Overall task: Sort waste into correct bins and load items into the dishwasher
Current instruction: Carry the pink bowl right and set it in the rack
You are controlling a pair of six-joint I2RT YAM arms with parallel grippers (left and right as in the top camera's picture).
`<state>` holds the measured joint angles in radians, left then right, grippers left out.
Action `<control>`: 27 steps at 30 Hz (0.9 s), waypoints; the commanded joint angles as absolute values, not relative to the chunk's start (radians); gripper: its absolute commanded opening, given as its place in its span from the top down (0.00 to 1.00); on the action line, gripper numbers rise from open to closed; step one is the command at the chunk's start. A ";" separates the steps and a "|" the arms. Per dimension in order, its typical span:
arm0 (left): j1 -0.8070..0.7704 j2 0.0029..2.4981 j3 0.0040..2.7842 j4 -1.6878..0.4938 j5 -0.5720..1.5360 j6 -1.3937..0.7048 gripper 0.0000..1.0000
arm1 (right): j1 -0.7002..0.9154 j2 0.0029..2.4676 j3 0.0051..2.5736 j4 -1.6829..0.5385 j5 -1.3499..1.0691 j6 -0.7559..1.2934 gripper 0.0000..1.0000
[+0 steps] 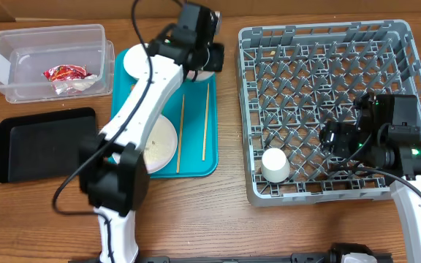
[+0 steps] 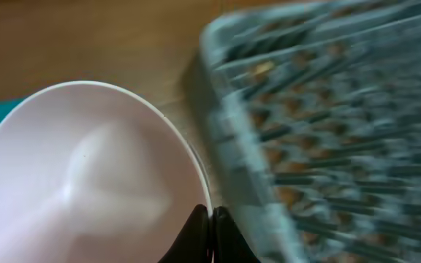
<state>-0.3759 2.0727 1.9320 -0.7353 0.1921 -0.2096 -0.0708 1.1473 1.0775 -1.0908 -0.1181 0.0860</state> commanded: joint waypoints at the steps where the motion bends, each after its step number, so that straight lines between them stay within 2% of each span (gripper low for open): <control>1: -0.398 1.995 1.961 -0.693 0.417 -0.217 0.96 | -0.096 1.111 1.108 -1.095 -0.055 0.132 0.10; 6: -0.448 1.987 1.961 -0.545 0.539 -0.277 0.96 | -0.150 1.052 1.127 -1.118 -0.034 0.133 0.10; 12: -0.540 2.017 1.961 -0.376 0.543 -0.369 0.96 | -0.265 0.982 1.127 -1.148 -0.035 0.150 0.07; 18: -0.640 2.083 1.961 -0.159 0.545 -0.609 0.96 | -0.325 0.965 1.127 -1.169 -0.035 0.162 0.07; 27: -0.723 2.297 1.961 0.336 0.594 -1.081 0.96 | -0.325 0.964 1.127 -1.169 -0.038 0.162 0.07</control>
<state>-0.7162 2.2127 1.9499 0.2306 0.5457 -0.8291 -0.3210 0.9741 1.1004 -1.1725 -0.0441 0.1566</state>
